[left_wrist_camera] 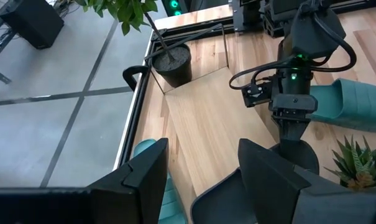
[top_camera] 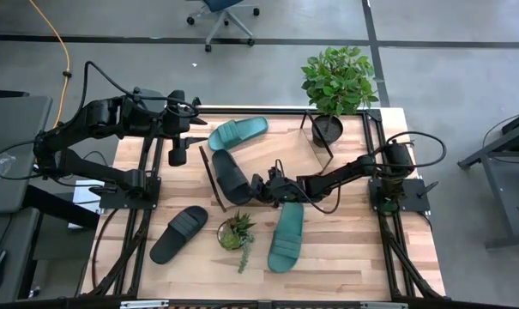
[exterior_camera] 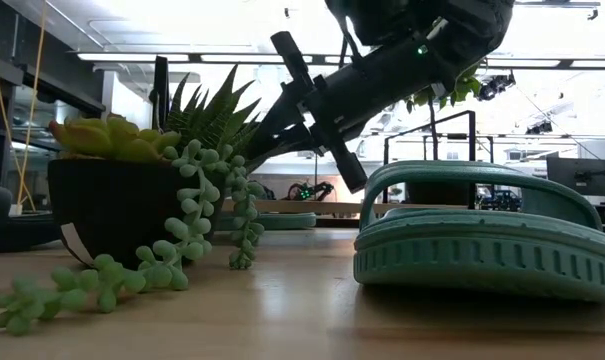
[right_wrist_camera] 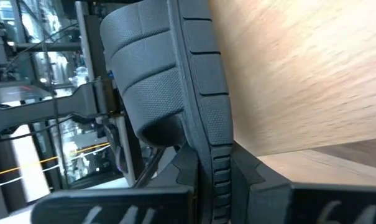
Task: Pick and place slides into the shelf
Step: Put the right black slipper on the shelf
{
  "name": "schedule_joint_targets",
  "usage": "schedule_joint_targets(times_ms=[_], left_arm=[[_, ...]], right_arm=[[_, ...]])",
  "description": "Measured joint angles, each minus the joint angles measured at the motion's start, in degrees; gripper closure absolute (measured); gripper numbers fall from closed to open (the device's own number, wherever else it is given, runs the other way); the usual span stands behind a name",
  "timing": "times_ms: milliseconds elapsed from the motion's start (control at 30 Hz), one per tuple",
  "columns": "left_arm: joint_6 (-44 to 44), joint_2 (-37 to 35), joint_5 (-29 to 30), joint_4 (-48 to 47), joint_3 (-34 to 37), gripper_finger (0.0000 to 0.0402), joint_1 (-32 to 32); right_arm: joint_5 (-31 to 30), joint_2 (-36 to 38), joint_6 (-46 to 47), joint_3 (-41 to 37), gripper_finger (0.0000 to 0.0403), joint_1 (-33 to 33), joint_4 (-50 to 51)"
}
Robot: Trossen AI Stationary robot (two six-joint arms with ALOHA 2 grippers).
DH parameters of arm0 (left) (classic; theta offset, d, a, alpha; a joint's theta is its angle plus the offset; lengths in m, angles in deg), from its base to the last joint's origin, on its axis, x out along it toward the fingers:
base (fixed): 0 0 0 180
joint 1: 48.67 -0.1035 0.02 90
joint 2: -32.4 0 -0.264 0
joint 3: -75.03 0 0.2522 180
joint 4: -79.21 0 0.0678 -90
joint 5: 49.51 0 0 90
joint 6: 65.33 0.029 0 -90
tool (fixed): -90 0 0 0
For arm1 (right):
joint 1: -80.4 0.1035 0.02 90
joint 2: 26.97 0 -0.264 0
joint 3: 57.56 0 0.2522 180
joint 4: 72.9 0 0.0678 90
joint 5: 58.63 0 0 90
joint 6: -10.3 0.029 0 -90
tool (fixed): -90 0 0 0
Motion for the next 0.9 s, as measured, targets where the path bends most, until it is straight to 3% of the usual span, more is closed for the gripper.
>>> schedule_joint_targets(times_ms=[900], left_arm=[[0.11,0.02,0.04,0.07,0.0,0.022,0.0]], right_arm=[[2.99,-0.26,-0.48,-0.02,0.0384,-0.81,-0.76]])
